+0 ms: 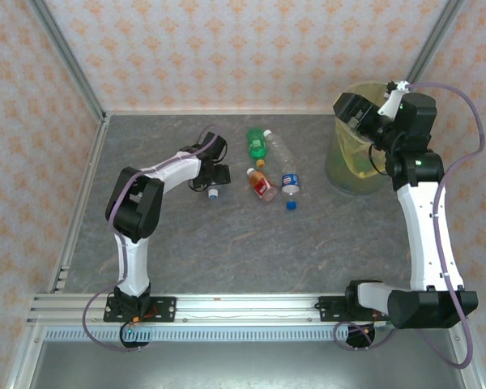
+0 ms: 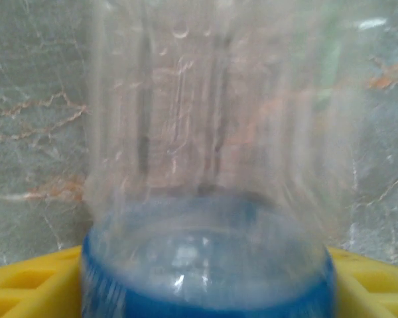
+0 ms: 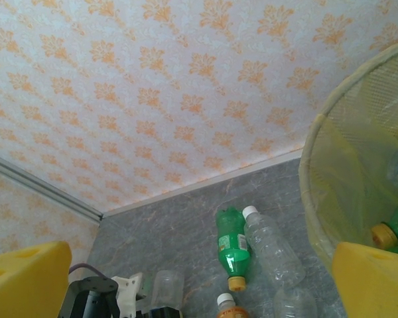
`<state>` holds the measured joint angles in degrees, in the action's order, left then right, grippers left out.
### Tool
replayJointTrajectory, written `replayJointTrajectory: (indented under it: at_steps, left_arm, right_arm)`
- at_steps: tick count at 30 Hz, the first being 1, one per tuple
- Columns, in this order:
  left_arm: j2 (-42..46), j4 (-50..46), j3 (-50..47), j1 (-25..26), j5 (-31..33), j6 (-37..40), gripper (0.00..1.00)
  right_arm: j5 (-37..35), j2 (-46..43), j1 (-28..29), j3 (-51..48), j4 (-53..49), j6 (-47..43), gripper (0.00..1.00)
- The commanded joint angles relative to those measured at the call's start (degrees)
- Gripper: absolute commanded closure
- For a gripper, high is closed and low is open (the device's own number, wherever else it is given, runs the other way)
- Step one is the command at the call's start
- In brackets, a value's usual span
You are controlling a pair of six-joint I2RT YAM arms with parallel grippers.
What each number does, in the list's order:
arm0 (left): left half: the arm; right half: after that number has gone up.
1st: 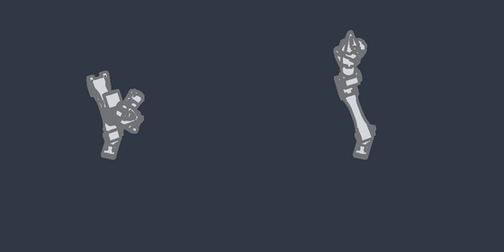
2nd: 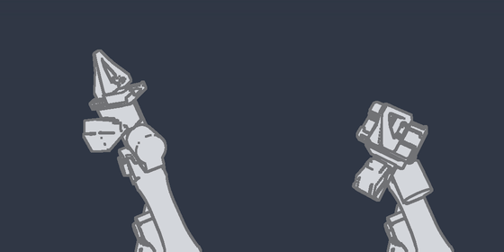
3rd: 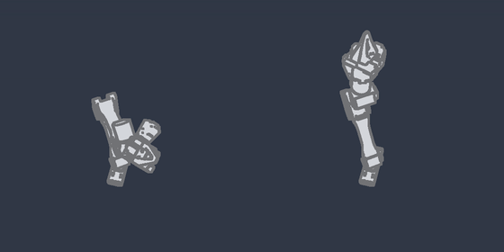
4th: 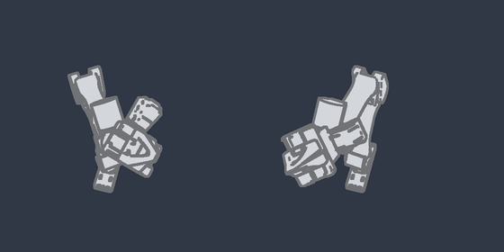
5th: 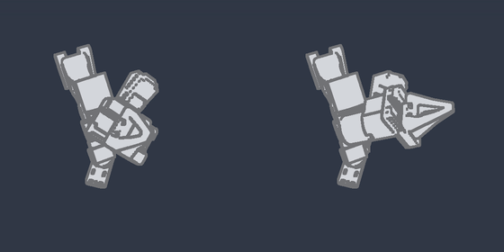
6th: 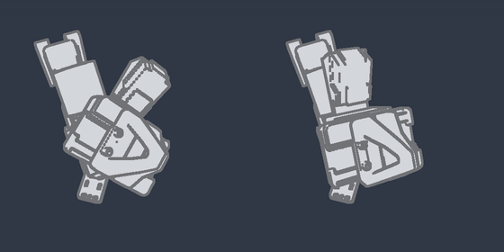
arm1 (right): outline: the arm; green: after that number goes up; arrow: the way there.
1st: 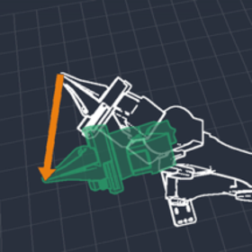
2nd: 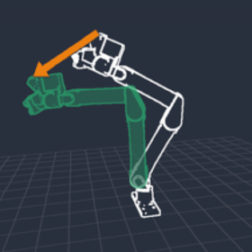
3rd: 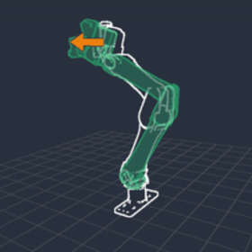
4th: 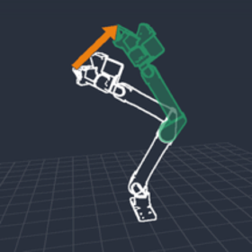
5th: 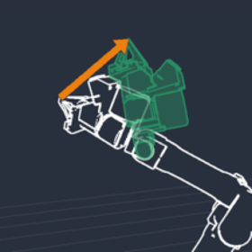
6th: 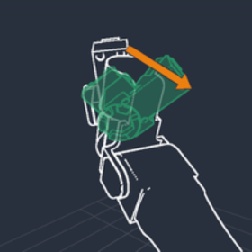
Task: Put the plastic bottles in the bin
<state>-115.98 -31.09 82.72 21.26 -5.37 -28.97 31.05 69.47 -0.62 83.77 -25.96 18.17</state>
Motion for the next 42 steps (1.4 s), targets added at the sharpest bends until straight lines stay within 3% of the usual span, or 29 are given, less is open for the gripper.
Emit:
replayJointTrajectory:
  at_steps: [1, 6, 10, 13, 23, 31, 38, 42]
  left_arm:
    - [0.88, -2.74, -0.90, -0.52, 0.00, 2.82, 0.23]
    - [-0.38, -2.97, -0.10, -0.60, -0.52, 3.14, 0.23]
    - [-0.36, -2.24, -0.44, -0.60, -0.22, 3.26, 0.30]
    - [0.63, -1.13, -1.06, -0.61, -0.17, 3.19, 0.43]
    - [10.95, 6.04, -5.57, 0.58, 0.70, 3.93, 0.43]
    - [22.28, 15.49, -9.54, 6.22, 2.72, 11.42, 0.44]
    - [31.30, 25.74, -14.15, 9.84, -1.68, 13.66, 0.45]
    - [35.73, 30.32, -16.06, 10.97, -4.63, 13.51, 0.45]
  right_arm:
    - [1.64, -0.79, 0.62, -0.27, 2.88, 0.63, 0.00]
    - [1.91, -1.17, 0.82, -0.22, 2.35, 0.41, 0.00]
    - [2.26, -1.44, 1.22, -0.58, 2.01, 0.61, 0.00]
    - [2.87, -1.44, 1.59, -0.79, 2.09, 1.05, 0.00]
    - [-1.82, 0.47, 11.69, 1.88, 0.38, -0.59, 0.00]
    - [-1.87, 4.70, 17.84, 5.68, 1.68, 0.26, 0.00]
    - [4.84, 5.91, 19.68, 4.39, 9.93, 5.05, 0.00]
    - [6.29, 7.59, 20.72, 5.32, 9.91, 5.59, 0.12]
